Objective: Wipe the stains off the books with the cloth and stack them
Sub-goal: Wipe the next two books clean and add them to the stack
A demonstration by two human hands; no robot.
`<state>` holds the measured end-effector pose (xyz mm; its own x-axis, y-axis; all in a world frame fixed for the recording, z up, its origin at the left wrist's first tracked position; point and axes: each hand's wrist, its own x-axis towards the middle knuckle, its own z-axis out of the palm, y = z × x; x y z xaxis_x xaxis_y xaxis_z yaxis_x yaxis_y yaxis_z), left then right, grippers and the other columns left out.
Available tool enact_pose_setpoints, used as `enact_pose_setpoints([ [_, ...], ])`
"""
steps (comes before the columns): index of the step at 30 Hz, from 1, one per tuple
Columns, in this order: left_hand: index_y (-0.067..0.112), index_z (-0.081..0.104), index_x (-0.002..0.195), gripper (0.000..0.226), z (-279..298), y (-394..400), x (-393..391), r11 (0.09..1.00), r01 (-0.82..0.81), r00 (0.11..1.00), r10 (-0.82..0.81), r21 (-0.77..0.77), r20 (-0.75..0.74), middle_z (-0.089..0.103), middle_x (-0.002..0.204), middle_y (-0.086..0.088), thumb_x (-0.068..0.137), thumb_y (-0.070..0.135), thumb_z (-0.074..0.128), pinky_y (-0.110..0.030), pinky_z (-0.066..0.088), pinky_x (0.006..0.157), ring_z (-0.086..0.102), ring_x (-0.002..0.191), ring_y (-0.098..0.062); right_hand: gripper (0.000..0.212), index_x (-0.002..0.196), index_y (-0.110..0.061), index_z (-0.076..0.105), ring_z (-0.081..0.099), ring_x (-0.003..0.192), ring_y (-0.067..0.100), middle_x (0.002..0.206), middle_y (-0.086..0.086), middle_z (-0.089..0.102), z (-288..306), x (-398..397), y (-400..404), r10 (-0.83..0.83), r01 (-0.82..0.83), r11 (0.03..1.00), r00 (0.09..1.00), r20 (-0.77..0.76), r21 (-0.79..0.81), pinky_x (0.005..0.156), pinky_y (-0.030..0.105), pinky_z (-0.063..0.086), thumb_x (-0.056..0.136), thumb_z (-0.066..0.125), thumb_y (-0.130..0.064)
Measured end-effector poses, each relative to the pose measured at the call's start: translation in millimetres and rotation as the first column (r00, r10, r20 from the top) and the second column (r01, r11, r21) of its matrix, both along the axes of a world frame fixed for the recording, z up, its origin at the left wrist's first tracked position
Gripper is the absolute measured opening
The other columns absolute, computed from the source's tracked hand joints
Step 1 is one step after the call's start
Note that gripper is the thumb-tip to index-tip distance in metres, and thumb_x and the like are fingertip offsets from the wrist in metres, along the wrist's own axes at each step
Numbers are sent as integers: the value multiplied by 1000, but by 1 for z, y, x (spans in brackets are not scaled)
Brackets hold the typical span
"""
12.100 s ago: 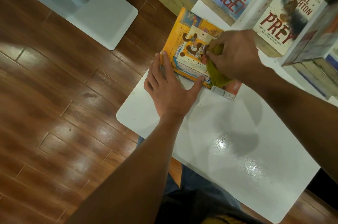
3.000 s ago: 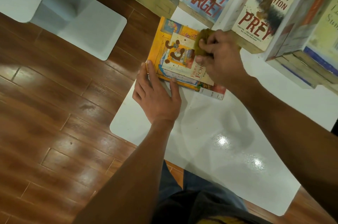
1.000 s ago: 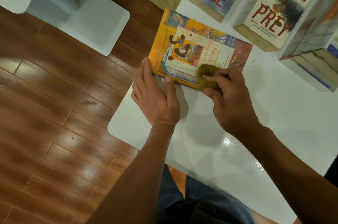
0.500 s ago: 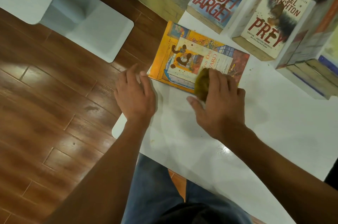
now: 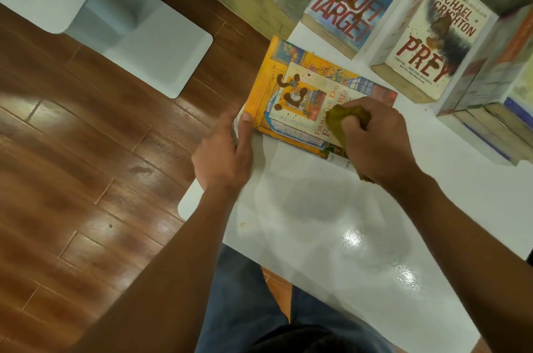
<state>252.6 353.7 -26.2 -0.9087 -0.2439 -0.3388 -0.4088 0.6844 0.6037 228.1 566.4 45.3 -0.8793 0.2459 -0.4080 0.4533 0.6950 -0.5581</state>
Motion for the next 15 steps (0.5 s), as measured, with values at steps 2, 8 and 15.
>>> enact_pose_setpoints([
  [2, 34, 56, 134, 73, 0, -1, -1, 1000, 1, 1000, -1, -3, 19, 70, 97, 8, 93, 74, 12, -39, 56, 71, 64, 84, -14, 17, 102, -20, 65, 65, 81, -3, 92, -22, 60, 3, -6, 0, 33, -32, 999, 999, 16, -34, 65, 21, 58, 95, 50, -15],
  [8, 32, 59, 133, 56, -2, -5, 1, 1000, 30, 999, -30, 2, -25, 72, 99, 8, 100, 63, 25, -35, 53, 64, 65, 82, -14, 35, 116, -17, 68, 54, 110, 24, 115, 7, 62, -20, -3, -13, 247, -190, 914, 961, -122, 360, 77, 36, 47, 92, 65, -43],
  [15, 30, 62, 128, 56, 0, -4, 2, 1000, 10, 999, -10, -13, -40, 71, 88, 8, 100, 63, 27, -27, 43, 56, 63, 74, -13, 34, 111, -11, 71, 54, 109, 26, 112, 9, 65, -20, -15, -23, 242, -179, 872, 967, -83, 456, 79, 31, 40, 91, 69, -37],
])
